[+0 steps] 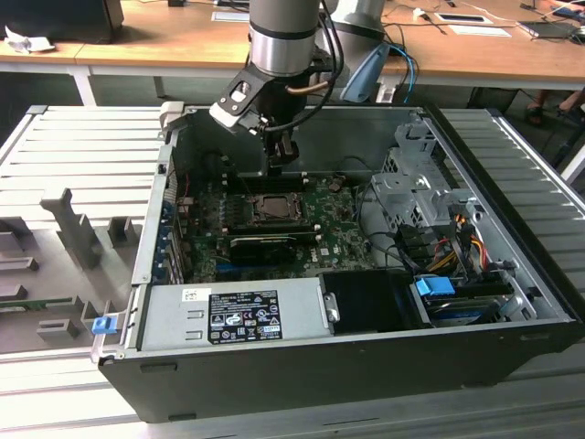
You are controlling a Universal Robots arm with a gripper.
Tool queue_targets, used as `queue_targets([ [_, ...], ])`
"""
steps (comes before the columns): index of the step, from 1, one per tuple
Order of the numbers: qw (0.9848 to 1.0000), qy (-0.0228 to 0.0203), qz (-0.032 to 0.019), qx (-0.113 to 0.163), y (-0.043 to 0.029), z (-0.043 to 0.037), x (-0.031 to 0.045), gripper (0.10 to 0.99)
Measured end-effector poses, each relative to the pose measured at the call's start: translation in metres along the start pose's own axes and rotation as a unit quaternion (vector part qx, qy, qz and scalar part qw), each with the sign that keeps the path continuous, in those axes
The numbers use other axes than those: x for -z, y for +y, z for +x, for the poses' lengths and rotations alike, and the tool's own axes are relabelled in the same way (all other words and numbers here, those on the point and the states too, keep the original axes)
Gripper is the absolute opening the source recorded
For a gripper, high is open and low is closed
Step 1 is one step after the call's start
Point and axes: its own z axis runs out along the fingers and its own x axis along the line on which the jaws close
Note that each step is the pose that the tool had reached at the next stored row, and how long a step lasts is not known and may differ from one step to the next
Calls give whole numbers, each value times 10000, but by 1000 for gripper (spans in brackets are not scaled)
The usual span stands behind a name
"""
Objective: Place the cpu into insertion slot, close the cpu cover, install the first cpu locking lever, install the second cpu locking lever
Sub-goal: 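Install the first cpu locking lever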
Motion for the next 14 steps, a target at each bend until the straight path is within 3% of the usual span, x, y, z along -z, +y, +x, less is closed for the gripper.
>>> queue_targets([
  [8,9990,1,25,453,-1,-2,0,106],
  [14,9965,0,47,839,-1,-3,0,106],
])
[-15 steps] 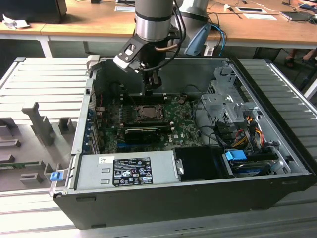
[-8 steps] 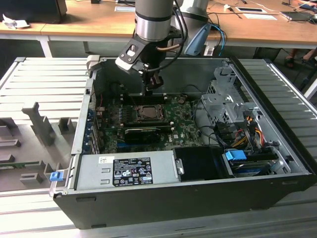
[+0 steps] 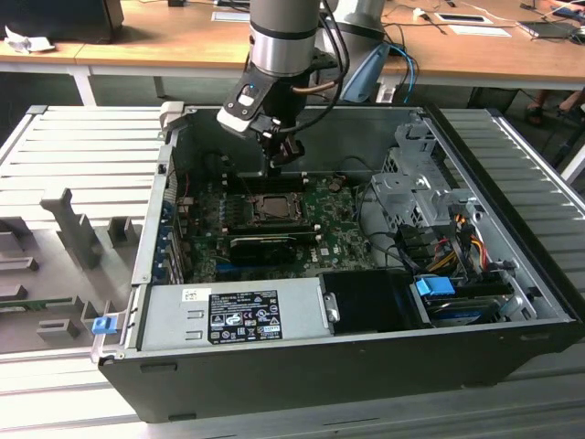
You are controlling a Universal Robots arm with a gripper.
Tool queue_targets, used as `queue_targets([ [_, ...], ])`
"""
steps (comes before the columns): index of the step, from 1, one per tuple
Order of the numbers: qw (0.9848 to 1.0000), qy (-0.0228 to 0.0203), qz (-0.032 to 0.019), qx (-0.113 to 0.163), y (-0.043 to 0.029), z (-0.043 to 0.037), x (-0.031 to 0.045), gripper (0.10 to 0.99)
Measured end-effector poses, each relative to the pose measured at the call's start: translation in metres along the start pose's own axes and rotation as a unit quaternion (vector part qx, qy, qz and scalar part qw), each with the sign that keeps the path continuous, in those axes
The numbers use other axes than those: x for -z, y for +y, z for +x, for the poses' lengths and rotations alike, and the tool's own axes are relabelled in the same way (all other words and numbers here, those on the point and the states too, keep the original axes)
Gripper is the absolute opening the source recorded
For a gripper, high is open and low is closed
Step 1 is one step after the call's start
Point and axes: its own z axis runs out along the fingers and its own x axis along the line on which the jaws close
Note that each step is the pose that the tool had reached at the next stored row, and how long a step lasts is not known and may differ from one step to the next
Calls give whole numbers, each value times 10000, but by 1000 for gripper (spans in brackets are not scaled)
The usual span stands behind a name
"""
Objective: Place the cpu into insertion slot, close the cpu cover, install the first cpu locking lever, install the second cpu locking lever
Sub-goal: 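Install the first cpu locking lever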
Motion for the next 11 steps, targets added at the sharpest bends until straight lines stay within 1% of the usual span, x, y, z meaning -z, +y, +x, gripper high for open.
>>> queue_targets([
  [1,10000,1,1,46,0,-1,-1,106],
  [2,9999,0,8,155,-1,-1,0,106],
  [3,9989,0,24,462,-1,-1,0,106],
  [4,9982,0,31,595,-1,-1,0,106],
  [5,9970,0,41,768,-1,-1,0,106],
  [7,9954,0,52,958,-1,-1,0,106],
  [9,9924,1,67,1231,-1,-1,0,106],
  [11,9886,1,83,1503,-1,-1,0,106],
])
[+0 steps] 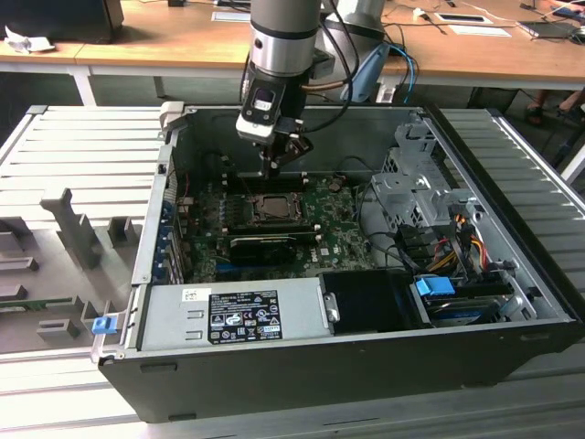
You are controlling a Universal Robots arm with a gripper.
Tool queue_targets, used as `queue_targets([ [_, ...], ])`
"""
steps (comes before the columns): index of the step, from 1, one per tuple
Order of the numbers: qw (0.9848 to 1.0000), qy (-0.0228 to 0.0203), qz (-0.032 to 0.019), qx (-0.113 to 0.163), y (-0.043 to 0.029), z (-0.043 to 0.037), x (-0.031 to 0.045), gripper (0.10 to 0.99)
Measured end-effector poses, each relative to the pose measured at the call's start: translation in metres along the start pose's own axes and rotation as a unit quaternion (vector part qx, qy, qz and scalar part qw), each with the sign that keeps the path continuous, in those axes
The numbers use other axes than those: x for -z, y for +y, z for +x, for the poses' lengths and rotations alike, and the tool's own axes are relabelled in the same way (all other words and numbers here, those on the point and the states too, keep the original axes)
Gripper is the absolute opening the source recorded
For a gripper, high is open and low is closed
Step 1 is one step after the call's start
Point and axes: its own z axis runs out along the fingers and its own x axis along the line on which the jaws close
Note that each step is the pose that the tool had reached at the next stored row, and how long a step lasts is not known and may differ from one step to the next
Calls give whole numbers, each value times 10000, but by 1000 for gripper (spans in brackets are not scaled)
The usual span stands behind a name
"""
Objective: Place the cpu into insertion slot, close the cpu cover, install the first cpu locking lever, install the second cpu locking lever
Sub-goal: 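Install the first cpu locking lever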
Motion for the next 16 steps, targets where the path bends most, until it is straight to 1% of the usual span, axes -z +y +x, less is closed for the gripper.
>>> queue_targets([
  [1,10000,0,5,85,0,0,0,106],
  [3,9999,0,8,150,0,0,0,106],
  [5,9996,0,16,278,0,0,0,106],
  [8,9994,0,20,359,0,0,0,106],
  [13,9982,1,33,592,0,0,0,106],
  [16,9971,1,42,755,0,0,0,106],
])
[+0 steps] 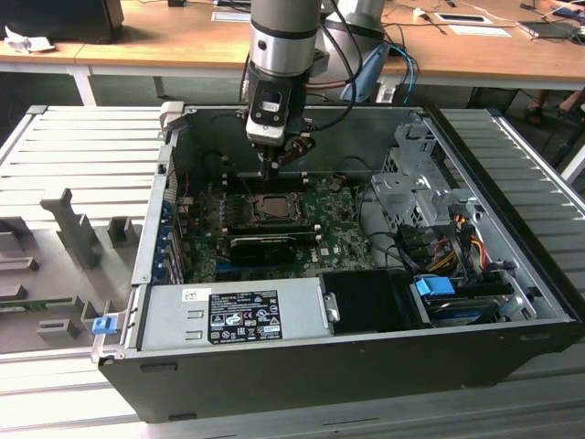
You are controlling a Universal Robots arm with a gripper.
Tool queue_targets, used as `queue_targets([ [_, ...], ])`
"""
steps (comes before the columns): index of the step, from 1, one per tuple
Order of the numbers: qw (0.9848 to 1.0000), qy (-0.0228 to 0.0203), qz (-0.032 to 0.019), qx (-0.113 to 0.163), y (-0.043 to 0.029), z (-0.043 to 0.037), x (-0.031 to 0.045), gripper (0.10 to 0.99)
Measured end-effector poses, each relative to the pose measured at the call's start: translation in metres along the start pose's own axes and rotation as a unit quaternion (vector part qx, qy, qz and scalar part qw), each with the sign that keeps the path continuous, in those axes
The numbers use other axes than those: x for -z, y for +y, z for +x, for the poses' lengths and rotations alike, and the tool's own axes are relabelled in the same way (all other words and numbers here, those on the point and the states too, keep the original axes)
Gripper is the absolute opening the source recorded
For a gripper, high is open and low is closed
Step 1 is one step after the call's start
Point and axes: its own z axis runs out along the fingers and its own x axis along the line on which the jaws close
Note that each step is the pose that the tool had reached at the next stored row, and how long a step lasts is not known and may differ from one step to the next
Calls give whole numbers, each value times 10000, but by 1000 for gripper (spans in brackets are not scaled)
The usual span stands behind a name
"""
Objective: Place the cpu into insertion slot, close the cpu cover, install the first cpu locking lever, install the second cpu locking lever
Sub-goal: 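Install the first cpu locking lever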
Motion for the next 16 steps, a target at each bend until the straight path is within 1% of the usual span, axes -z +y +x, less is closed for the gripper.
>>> queue_targets([
  [2,9996,0,17,288,0,0,0,106],
  [3,9986,1,29,521,0,0,0,106],
  [4,9971,1,43,760,0,0,-1,106],
  [5,9960,1,50,892,0,0,-1,106],
  [7,9946,1,58,1033,0,0,-1,106],
  [10,9904,-9,70,1379,0,0,-1,106],
  [11,9886,-12,74,1506,0,0,-3,106],
  [14,9821,-11,95,1881,0,0,-6,106],
  [15,9775,-10,108,2108,0,0,-7,106],
  [16,9748,-10,115,2229,0,0,-6,106],
])
